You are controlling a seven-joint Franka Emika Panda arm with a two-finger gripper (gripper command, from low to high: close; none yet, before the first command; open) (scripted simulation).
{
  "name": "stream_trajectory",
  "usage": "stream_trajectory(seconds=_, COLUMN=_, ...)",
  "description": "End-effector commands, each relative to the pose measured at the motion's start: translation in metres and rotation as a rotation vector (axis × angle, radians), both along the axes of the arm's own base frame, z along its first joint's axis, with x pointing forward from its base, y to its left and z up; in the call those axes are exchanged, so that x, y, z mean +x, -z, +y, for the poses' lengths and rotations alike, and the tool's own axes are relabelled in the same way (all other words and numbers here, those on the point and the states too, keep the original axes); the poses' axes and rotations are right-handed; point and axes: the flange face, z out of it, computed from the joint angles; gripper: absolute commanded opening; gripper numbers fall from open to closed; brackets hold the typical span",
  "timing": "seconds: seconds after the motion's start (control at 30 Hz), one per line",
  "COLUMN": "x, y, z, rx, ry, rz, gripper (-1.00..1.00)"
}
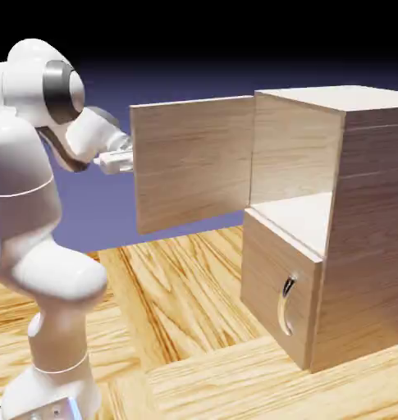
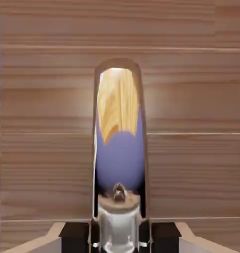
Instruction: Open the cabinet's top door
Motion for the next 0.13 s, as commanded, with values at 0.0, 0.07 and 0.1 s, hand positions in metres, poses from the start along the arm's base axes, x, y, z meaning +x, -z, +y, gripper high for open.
stream_trajectory(seconds=0.0, x=0.005, y=0.000, z=0.005, rx=0.000, ry=0.028, rz=0.000, gripper=-1.00)
stream_trajectory(seconds=0.07, x=0.010, y=0.000, z=0.016, rx=0.000, ry=0.068, rz=0.000, gripper=-1.00)
stream_trajectory(seconds=0.1, x=0.010, y=0.000, z=0.016, rx=0.000, ry=0.068, rz=0.000, gripper=1.00)
